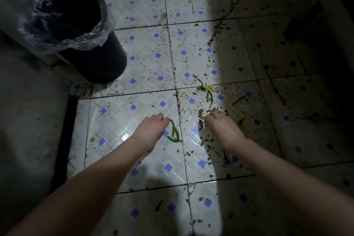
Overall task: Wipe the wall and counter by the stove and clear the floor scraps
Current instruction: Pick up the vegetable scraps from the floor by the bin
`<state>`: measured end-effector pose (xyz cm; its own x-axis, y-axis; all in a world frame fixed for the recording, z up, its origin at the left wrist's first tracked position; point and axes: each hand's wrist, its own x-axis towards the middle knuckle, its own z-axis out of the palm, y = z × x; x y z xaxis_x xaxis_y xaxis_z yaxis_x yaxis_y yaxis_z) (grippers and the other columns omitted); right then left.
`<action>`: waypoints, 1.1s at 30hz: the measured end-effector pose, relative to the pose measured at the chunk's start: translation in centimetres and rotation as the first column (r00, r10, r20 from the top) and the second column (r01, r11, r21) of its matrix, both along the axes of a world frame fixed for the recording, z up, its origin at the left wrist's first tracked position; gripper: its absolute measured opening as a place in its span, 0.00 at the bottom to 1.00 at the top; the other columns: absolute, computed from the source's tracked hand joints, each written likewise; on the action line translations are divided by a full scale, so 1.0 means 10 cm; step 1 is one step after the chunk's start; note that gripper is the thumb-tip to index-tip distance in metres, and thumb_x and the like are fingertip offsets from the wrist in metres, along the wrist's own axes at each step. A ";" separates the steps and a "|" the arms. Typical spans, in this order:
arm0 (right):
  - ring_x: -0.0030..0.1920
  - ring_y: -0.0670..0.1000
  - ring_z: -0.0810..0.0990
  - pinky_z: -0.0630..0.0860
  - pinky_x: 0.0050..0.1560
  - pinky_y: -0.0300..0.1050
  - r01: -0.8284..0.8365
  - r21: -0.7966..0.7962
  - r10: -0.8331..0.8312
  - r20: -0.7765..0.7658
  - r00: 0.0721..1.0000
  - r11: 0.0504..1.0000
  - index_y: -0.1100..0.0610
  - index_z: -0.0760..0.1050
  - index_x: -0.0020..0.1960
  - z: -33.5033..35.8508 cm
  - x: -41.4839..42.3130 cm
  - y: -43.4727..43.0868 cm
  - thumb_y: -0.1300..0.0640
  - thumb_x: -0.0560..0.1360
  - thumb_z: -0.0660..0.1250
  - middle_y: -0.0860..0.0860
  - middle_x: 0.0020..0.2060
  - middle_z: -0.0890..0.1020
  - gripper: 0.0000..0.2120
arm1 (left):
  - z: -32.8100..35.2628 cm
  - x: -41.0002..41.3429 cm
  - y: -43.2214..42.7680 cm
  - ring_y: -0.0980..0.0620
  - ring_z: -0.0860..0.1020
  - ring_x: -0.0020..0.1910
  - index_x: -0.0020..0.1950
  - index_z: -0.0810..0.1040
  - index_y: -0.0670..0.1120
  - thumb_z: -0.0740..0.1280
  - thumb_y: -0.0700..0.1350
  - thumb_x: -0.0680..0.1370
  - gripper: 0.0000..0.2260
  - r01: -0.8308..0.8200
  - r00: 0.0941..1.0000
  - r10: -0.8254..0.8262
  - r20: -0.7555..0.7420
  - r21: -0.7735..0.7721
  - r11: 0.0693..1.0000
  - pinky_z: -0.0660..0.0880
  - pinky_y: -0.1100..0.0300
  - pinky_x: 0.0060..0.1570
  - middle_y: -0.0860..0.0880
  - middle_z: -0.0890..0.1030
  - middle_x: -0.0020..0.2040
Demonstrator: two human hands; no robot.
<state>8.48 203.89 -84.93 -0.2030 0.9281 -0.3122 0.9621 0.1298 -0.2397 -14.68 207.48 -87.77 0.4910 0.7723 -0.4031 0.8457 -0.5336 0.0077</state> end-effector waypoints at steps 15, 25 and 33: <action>0.54 0.51 0.74 0.70 0.52 0.41 0.091 -0.023 -0.092 -0.050 0.994 0.996 0.55 0.71 0.63 -0.06 0.05 -0.06 0.71 0.73 0.60 0.52 0.56 0.76 0.21 | -0.07 0.16 -0.09 0.49 0.71 0.44 0.58 0.69 0.48 0.61 0.37 0.77 0.12 0.047 0.938 -0.008 0.346 -0.104 0.993 0.68 0.59 0.44 0.47 0.73 0.49; 0.56 0.51 0.73 0.70 0.56 0.43 0.068 -0.042 -0.069 -0.030 0.997 0.997 0.55 0.70 0.64 -0.04 0.00 -0.07 0.70 0.74 0.60 0.52 0.58 0.75 0.21 | -0.15 0.07 -0.11 0.44 0.63 0.71 0.74 0.60 0.48 0.66 0.51 0.77 0.28 0.140 0.978 -0.118 0.173 -0.116 0.983 0.63 0.53 0.68 0.43 0.61 0.74; 0.50 0.49 0.72 0.67 0.49 0.41 0.073 -0.066 -0.074 -0.011 0.997 0.995 0.56 0.72 0.62 -0.03 0.01 -0.09 0.69 0.75 0.59 0.52 0.54 0.75 0.18 | -0.10 0.11 -0.17 0.48 0.69 0.48 0.60 0.70 0.46 0.63 0.39 0.78 0.11 0.126 0.957 -0.089 0.278 -0.120 0.985 0.73 0.53 0.47 0.46 0.71 0.52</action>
